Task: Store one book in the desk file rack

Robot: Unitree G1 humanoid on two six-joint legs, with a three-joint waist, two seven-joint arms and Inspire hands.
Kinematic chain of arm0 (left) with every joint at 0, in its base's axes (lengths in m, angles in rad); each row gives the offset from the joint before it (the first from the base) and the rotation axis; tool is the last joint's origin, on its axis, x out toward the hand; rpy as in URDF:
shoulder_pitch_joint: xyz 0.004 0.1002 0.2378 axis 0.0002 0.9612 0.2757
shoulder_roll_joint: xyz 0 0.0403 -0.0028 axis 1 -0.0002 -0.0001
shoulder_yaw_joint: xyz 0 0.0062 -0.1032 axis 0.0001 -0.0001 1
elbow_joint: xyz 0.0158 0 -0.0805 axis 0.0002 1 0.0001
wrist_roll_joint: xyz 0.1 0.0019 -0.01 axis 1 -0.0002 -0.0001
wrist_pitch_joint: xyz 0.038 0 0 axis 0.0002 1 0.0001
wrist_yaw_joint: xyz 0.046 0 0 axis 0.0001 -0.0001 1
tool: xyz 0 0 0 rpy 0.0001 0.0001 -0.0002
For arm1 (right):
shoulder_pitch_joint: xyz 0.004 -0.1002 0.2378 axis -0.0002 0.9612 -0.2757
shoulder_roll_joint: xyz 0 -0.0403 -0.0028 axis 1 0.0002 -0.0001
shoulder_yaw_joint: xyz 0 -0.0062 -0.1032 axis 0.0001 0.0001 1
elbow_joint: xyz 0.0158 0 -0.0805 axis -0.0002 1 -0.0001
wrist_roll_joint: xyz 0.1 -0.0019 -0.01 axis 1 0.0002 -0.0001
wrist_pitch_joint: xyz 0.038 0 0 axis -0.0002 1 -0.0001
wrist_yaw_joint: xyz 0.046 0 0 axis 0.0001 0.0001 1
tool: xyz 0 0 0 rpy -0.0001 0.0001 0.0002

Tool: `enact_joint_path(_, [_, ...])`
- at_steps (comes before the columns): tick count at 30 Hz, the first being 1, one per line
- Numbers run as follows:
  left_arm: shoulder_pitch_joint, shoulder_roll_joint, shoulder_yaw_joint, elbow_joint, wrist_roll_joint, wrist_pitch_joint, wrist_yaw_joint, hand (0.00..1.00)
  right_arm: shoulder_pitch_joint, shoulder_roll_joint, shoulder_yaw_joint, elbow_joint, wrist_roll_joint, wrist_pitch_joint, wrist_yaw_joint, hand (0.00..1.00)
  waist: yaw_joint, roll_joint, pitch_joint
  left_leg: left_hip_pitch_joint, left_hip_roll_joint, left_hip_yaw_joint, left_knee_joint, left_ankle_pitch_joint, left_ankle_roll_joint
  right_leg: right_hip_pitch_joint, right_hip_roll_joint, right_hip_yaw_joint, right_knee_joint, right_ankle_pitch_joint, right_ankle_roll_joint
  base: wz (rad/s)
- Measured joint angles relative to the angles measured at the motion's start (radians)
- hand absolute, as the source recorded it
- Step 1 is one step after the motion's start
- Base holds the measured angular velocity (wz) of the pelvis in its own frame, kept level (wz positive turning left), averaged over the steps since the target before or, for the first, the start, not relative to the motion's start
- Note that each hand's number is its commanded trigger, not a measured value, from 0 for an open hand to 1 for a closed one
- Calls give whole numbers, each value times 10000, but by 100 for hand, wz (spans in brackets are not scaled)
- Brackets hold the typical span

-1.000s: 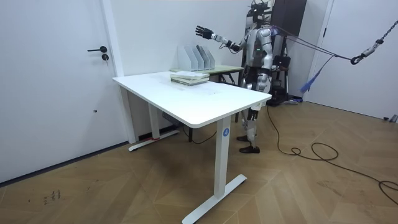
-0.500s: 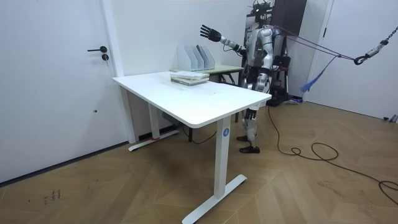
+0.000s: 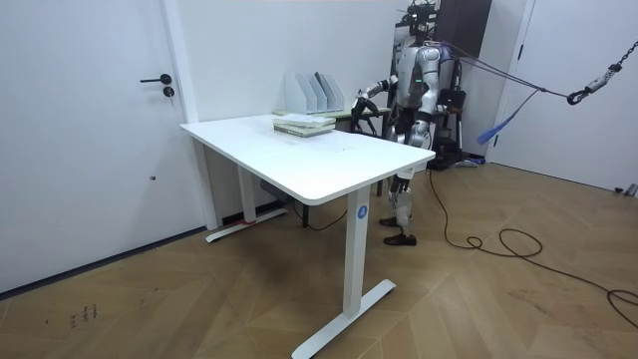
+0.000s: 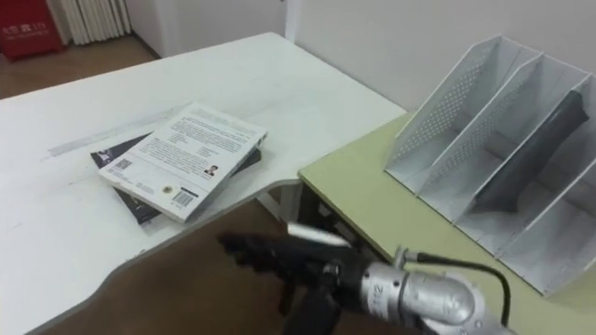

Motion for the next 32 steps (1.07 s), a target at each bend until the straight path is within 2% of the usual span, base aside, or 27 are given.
enact_joint_path(6, [-21, -95, 4, 45, -55, 70, 246, 0, 504, 122, 21, 2512, -2997, 135, 238, 0, 34, 45, 6, -135, -7, -78, 26, 4, -4, -93, -11, -91, -8, 1, 0, 3])
enact_joint_path(9, [-46, -253, 8, 24, -78, 77, 573, 0, 702, 645, 11, 4148, -4161, 165, -319, 0, 48, 137, -48, -121, -2, -53, 15, 4, -4, -99, -6, -79, -18, 1, 0, 0])
enact_joint_path(10, [-17, -346, 13, 26, -125, 81, 683, 0, 825, 880, -34, 4777, -4496, 168, -626, 0, 25, 226, -76, -64, -12, -60, 17, 4, -3, -48, -10, -90, -28, 1, 1, -4])
enact_joint_path(11, [16, -444, 29, 34, -123, 89, 816, 0, 828, 1102, -661, 5298, -4539, 125, -937, 0, -39, 318, -70, -28, -26, -60, 14, 1, 2, 55, -11, -98, -148, 19, 25, 0])
enact_joint_path(12, [4, -473, 34, 35, -112, 112, 860, 0, 828, 1174, -835, 5578, -4604, 35, -1211, 0, -80, 360, -85, -31, -29, -90, 7, -3, 8, 98, -10, -131, -176, 26, 34, 13])
enact_joint_path(14, [-27, -592, 75, 60, -143, 84, 989, 0, 821, 1677, -1464, 7369, -4714, -150, -2271, 0, -125, 454, -114, 56, -108, -175, 3, -9, 14, 247, -23, -249, -202, 22, 39, 18])
enact_joint_path(16, [8, -749, 145, 95, -273, 55, 1183, 0, 851, 1911, -1854, 8497, -4527, -203, -3021, 0, -96, 556, -151, 65, -122, -162, 6, -9, 15, 263, -20, -204, -225, 21, 40, 2])
enact_joint_path(19, [313, -948, 465, 144, -313, 77, 1340, 0, 1056, 1970, -2536, 9895, -4217, -466, -4491, 0, -307, 710, -93, 230, -147, -215, -25, -6, 24, 474, -32, -228, -303, 16, 62, 5])
enact_joint_path(21, [469, -1089, 782, 226, -282, 41, 1408, 0, 1223, 2277, -2904, 11102, -4170, -406, -5511, 0, -354, 721, -66, 369, -157, -252, -60, -7, 22, 616, -36, -218, -335, -54, 81, 9])
enact_joint_path(24, [606, -1170, 842, 279, -233, 29, 1476, 0, 1698, 2651, -3191, 11577, -4023, -313, -6128, 0, -544, 804, -58, 385, -154, -269, -67, -8, 18, 639, -32, -215, -326, -107, 82, 4])
enact_joint_path(26, [763, -1328, 1029, 286, 75, -20, 1490, 0, 2055, 2932, -3509, 11761, -3932, -302, -6467, 0, -752, 927, -84, 406, -152, -226, -92, -7, 17, 630, -32, -174, -322, -116, 83, -4])
enact_joint_path(31, [877, -1394, 1052, 288, 891, -123, 1506, 0, 2052, 3250, -3647, 12404, -3686, -306, -6737, 0, -1065, 1016, -87, 583, -151, -170, -196, -4, 15, 700, -35, -85, -283, -179, 87, -4])
enact_joint_path(32, [882, -1403, 1163, 301, 1056, -110, 1505, 0, 2020, 3260, -3773, 12412, -3687, -302, -6791, 0, -1137, 1048, -61, 636, -153, -143, -220, -4, 15, 711, -37, -57, -282, -209, 92, -5])
